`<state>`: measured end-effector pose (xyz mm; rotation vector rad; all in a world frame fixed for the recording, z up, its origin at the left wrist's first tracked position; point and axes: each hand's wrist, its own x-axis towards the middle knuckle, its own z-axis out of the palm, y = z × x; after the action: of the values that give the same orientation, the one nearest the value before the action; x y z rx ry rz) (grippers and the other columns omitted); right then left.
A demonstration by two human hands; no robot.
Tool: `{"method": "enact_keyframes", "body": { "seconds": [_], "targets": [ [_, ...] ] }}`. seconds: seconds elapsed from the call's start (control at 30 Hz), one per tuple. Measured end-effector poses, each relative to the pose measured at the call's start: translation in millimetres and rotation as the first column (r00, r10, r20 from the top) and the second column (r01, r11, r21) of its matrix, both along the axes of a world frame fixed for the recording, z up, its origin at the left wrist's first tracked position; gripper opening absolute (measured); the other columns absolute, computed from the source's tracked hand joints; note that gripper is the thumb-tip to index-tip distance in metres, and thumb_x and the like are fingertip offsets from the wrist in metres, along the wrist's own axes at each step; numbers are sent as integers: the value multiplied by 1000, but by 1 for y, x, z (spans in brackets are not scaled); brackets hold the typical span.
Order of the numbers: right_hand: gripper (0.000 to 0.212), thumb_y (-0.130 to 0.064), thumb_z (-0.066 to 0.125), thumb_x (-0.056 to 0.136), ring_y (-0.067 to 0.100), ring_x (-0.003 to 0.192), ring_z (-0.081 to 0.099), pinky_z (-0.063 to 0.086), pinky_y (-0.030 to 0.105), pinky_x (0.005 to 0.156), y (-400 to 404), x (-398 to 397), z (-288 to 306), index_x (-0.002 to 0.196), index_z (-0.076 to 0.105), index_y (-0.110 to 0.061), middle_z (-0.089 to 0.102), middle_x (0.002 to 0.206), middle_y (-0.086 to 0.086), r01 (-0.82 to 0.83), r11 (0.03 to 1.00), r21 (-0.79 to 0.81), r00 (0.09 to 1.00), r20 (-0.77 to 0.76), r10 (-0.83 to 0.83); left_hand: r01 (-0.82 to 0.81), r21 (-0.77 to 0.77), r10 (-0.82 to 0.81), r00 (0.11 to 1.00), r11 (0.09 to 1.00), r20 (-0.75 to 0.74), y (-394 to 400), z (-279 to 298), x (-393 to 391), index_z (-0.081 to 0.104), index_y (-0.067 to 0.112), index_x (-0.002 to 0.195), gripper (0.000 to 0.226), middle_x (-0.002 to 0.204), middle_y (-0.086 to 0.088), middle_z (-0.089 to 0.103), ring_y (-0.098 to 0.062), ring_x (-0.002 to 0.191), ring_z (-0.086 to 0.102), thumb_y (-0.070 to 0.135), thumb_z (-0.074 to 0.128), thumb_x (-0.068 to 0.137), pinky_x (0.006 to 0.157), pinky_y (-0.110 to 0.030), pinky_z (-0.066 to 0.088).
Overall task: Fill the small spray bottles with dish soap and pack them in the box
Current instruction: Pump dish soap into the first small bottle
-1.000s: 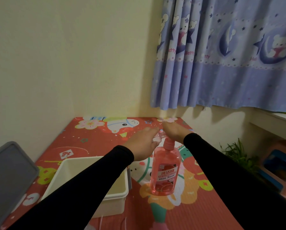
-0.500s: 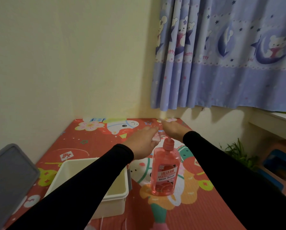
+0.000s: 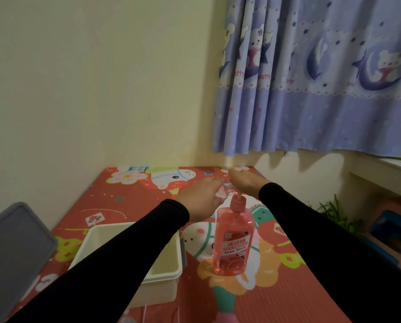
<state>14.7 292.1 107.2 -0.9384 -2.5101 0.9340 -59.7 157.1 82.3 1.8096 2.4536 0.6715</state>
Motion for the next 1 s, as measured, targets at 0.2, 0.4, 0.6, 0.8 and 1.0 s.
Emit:
{"method": "enact_keyframes", "body": {
  "seconds": [0.2,0.4,0.6,0.8,1.0],
  "targets": [
    [41,-15,20,104,35,107,54,39,39,90,-2,-1,-15,114,54,6,58,116,25,-12,1000,-3,991,132,12,-1,-23,1,1000,1000,-16,0,-17,0,27,20,149,51,146,-7,39,-25,132,39,31,41,102,104,-35,35],
    [28,-14,22,103,28,98,49,35,32,82,-2,2,-10,93,48,-10,48,102,17,-34,998,59,991,130,26,7,-18,-7,1000,1000,-12,-1,-10,0,31,20,146,48,138,-6,44,-26,124,45,31,42,101,90,-30,35],
    [19,-17,24,103,23,97,43,39,39,92,4,-1,-6,103,42,-12,50,110,17,-64,998,23,994,86,62,16,20,-16,1000,1000,-20,-1,-3,1,33,19,145,45,134,-6,46,-25,120,48,29,41,101,85,-27,33],
    [38,-13,23,102,40,115,53,41,46,98,-1,0,-18,124,46,8,55,126,29,-42,999,33,990,134,37,-5,-27,5,1000,1000,-10,-2,-16,1,27,20,149,51,143,-6,41,-25,128,42,33,41,102,99,-32,35],
    [44,-24,25,103,25,100,51,42,33,82,3,0,-7,127,49,4,54,128,25,-31,1000,6,997,74,30,9,-4,-9,1000,1000,-6,-1,-6,0,30,20,147,48,141,-4,42,-24,127,44,33,41,102,89,-24,30]
  ]
}}
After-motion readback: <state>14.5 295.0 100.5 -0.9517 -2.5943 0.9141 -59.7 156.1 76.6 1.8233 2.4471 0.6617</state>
